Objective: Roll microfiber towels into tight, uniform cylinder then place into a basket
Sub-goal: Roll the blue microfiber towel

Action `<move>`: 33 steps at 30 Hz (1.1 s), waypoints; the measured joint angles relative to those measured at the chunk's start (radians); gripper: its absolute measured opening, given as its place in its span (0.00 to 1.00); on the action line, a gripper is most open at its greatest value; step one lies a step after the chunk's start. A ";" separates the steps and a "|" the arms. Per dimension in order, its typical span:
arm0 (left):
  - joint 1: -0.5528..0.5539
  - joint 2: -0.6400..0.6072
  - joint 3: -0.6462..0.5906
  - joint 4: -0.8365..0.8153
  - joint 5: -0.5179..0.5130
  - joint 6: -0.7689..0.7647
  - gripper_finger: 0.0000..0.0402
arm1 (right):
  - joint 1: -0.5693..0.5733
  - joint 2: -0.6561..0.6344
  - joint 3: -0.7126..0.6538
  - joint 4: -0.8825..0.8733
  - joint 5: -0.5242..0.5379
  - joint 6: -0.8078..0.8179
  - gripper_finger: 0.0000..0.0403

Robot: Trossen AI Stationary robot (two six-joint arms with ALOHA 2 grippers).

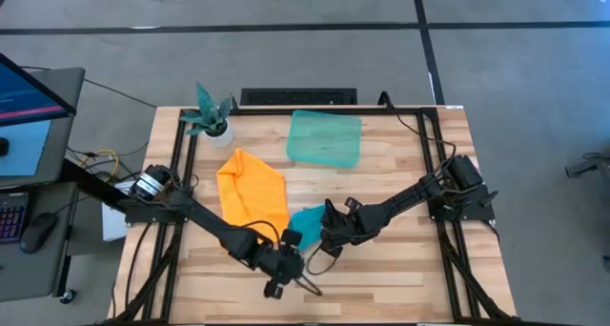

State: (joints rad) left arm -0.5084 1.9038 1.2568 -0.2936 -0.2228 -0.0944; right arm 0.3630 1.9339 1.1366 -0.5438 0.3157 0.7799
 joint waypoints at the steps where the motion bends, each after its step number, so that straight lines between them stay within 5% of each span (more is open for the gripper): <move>1: 0.008 0.000 0.000 0.002 -0.019 -0.001 0.32 | 0.000 0.000 0.000 0.000 0.000 0.000 0.05; 15: 0.076 0.082 -0.002 0.054 -0.033 0.040 0.32 | 0.000 0.001 0.000 0.000 -0.004 0.000 0.05; 21: 0.084 0.072 0.000 0.022 -0.100 0.003 0.32 | 0.001 0.001 -0.001 0.000 -0.003 -0.001 0.04; 33: 0.129 0.078 -0.046 -0.021 -0.057 -0.152 0.32 | 0.001 0.001 0.000 -0.002 -0.026 0.006 0.05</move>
State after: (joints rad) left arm -0.3794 1.9820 1.2107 -0.3148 -0.2799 -0.2460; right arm 0.3645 1.9347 1.1362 -0.5453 0.2897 0.7864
